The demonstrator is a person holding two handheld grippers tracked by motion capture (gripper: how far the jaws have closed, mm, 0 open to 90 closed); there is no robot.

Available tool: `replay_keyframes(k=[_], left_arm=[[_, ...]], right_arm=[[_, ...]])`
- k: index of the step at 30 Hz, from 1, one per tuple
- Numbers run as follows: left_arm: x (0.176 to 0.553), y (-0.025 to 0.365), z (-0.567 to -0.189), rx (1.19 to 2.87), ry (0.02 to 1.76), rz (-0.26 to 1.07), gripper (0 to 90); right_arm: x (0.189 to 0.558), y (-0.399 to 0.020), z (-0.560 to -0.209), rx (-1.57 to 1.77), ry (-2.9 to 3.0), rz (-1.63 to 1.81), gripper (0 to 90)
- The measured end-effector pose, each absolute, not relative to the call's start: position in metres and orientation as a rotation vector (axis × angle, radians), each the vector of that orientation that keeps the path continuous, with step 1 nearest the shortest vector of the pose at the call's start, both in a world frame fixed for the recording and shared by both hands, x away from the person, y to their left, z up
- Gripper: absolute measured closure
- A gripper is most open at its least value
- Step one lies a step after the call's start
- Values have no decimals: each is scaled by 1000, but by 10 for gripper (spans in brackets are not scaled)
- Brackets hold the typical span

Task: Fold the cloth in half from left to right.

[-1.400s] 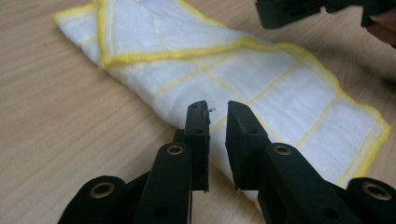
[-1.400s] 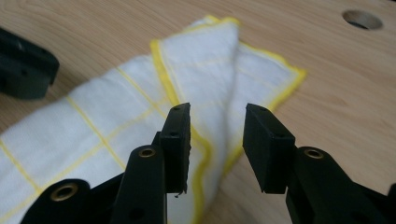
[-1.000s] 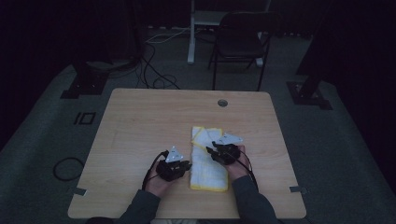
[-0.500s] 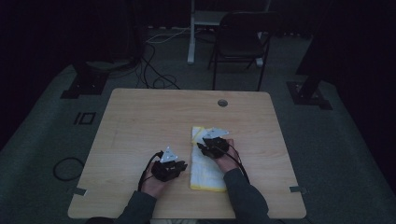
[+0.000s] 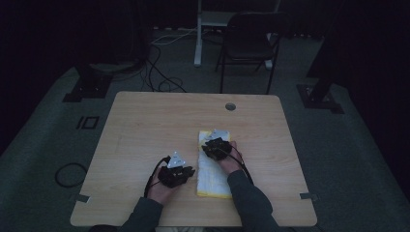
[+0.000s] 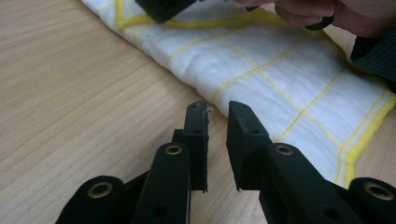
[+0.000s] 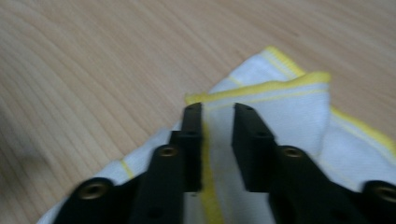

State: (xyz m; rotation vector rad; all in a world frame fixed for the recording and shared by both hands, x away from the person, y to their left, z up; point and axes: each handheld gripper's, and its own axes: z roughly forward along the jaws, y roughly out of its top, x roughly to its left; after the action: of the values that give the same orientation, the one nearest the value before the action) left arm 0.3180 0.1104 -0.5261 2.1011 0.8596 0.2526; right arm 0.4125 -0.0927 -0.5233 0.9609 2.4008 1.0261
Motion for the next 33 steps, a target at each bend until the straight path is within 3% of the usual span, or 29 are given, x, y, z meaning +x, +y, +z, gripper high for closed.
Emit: replay_keyframes(k=[1, 5, 10, 11, 12, 14, 15, 17, 20, 22, 23, 24, 33], left_arm=[[319, 110, -525, 2101, 856, 254, 786], [324, 103, -522, 2098, 843, 269, 783], [340, 90, -519, 2105, 838, 294, 775], [342, 88, -519, 2109, 836, 301, 775], [345, 86, -519, 2111, 838, 304, 775], [349, 83, -518, 2115, 836, 315, 777], [350, 83, -517, 2119, 832, 318, 777], [351, 85, -516, 2118, 835, 317, 803], [351, 87, -515, 2124, 832, 325, 823], [351, 88, -514, 2121, 836, 330, 823], [352, 88, -513, 2113, 839, 328, 823], [353, 88, -512, 2115, 837, 333, 820], [371, 72, -519, 2142, 841, 349, 751]], right_arm=[[413, -96, -521, 968, 2389, 1030, 850], [416, -106, -516, 1002, 2352, 1048, 898], [419, -115, -513, 1037, 2325, 1065, 900], [419, -117, -512, 1039, 2335, 1080, 844], [419, -117, -512, 1039, 2335, 1080, 844], [416, -111, -512, 1005, 2348, 1082, 706], [416, -111, -512, 1005, 2348, 1082, 706], [414, -100, -515, 970, 2376, 1076, 615], [415, -87, -522, 929, 2422, 1002, 607], [416, -84, -524, 917, 2431, 975, 623], [417, -82, -526, 912, 2437, 951, 682], [418, -82, -526, 917, 2439, 949, 860], [421, -100, -511, 955, 2378, 1006, 887]])
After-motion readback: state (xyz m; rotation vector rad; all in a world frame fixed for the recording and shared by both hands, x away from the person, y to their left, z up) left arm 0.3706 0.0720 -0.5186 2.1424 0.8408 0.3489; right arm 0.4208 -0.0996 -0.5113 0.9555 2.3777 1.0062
